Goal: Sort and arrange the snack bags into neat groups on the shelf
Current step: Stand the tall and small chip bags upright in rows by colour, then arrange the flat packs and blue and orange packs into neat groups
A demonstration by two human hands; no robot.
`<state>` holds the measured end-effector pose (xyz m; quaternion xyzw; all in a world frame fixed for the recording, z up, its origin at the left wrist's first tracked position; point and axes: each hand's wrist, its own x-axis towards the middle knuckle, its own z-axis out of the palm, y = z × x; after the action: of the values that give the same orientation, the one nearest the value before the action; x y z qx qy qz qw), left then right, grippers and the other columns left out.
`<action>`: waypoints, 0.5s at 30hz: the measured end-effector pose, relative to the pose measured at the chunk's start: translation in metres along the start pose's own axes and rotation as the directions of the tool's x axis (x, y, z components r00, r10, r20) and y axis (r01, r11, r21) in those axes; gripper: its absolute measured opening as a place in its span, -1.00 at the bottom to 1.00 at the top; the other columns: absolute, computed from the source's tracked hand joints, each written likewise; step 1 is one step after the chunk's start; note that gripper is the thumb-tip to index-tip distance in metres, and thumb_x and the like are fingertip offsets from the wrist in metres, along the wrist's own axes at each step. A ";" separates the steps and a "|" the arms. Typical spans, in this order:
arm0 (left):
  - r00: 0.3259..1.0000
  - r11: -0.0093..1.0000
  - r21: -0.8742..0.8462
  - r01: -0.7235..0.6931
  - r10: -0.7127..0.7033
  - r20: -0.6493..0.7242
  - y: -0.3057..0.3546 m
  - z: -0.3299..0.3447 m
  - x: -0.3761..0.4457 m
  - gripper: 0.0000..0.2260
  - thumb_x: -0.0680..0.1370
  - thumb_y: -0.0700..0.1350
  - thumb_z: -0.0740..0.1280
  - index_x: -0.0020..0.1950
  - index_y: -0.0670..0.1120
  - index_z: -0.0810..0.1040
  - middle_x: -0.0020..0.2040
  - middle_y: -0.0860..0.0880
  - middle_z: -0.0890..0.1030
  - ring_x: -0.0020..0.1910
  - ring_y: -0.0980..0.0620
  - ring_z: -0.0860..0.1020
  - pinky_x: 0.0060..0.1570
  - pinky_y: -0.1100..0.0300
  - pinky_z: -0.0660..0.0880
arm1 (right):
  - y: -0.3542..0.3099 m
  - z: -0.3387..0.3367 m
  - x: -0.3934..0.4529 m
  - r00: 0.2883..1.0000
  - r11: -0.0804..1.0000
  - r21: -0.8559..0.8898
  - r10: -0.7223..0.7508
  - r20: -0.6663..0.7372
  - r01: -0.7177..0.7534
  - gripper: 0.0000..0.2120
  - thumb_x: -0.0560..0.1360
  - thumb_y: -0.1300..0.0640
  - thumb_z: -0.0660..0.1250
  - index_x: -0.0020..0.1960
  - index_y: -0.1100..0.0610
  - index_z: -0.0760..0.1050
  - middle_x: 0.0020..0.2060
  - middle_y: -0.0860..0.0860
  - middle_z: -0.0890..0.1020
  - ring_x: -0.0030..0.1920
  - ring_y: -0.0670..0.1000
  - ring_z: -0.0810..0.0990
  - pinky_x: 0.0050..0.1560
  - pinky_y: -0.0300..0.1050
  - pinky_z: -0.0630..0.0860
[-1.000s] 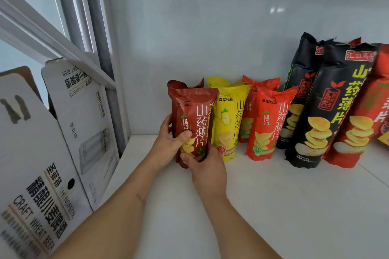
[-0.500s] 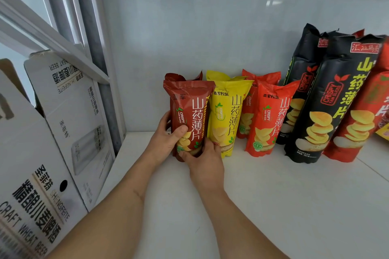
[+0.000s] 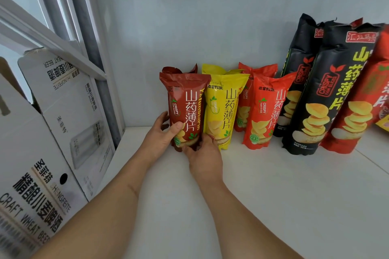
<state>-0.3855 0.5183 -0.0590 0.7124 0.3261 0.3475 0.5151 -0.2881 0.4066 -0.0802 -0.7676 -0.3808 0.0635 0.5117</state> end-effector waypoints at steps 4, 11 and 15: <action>0.992 0.976 0.199 0.091 -0.070 -0.107 0.003 0.004 -0.029 -0.20 0.48 0.38 0.33 0.61 0.03 0.21 0.53 0.02 0.38 0.42 -0.03 0.43 0.27 0.05 0.41 | 0.008 -0.028 -0.006 0.996 0.966 -0.245 -0.074 0.050 0.084 -0.70 0.58 -0.05 0.27 0.23 0.08 0.51 0.18 0.03 0.55 0.16 0.08 0.53 0.04 -0.07 0.49; 0.889 0.294 0.929 -0.224 0.453 0.070 0.023 0.060 -0.089 -0.65 0.60 0.14 0.19 0.10 0.01 0.70 -0.02 -0.02 0.70 -0.11 -0.09 0.67 -0.25 0.12 0.55 | 0.039 -0.102 -0.029 0.911 0.670 -0.621 -0.348 0.221 0.407 -0.72 0.63 0.01 0.14 0.16 0.10 0.55 0.06 0.08 0.58 0.07 0.14 0.55 -0.14 -0.08 0.37; 0.718 -0.006 0.916 -0.400 0.620 0.317 0.050 0.117 -0.105 -0.67 0.54 0.05 0.19 -0.17 -0.09 0.67 -0.27 -0.06 0.64 -0.31 -0.12 0.62 -0.41 0.14 0.47 | 0.060 -0.168 -0.043 0.865 0.552 -0.684 -0.435 0.251 0.477 -0.89 0.35 0.14 0.52 -0.26 0.13 0.61 -0.35 0.07 0.58 -0.35 0.15 0.58 -0.41 -0.15 0.30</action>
<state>-0.3404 0.3595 -0.0542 0.8990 0.2262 0.2967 -0.2293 -0.2049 0.2437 -0.0634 -0.7783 -0.5727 -0.2072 0.1531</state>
